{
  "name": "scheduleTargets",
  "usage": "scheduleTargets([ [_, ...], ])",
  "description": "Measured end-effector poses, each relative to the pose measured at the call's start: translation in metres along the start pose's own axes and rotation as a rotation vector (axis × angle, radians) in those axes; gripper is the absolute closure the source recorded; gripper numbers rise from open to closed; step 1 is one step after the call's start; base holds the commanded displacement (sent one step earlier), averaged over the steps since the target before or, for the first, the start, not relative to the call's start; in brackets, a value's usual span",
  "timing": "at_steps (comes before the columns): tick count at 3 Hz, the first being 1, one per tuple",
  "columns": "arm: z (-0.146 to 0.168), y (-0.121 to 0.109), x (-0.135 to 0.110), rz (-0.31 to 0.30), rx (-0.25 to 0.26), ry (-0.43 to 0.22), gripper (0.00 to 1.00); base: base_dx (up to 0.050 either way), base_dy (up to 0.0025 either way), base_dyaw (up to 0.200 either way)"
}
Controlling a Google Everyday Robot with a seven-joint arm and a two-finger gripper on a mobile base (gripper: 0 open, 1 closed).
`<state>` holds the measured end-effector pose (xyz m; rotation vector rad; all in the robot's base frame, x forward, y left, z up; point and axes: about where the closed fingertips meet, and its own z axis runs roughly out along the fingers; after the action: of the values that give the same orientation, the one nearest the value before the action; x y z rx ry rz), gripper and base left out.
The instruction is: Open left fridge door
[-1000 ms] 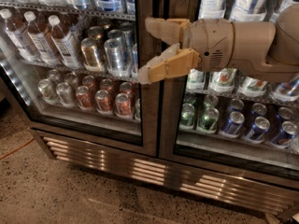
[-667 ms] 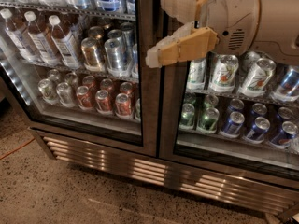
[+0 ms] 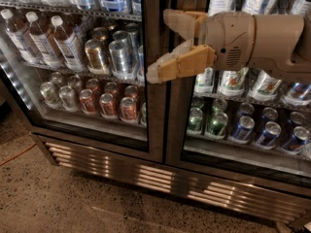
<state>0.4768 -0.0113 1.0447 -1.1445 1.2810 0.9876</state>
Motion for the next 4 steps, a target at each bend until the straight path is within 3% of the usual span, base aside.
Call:
scheduleTargets([
  [1, 0.0136, 0.0029, 0.0260, 0.046, -0.024, -0.011, 0.00, 0.000, 0.00000, 0.000],
  [2, 0.0136, 0.0029, 0.0260, 0.046, -0.024, -0.011, 0.00, 0.000, 0.00001, 0.198],
  [3, 0.0136, 0.0029, 0.0260, 0.046, -0.024, -0.011, 0.00, 0.000, 0.00000, 0.000],
  [4, 0.0136, 0.0029, 0.0260, 0.046, -0.024, -0.011, 0.19, 0.000, 0.00000, 0.000],
])
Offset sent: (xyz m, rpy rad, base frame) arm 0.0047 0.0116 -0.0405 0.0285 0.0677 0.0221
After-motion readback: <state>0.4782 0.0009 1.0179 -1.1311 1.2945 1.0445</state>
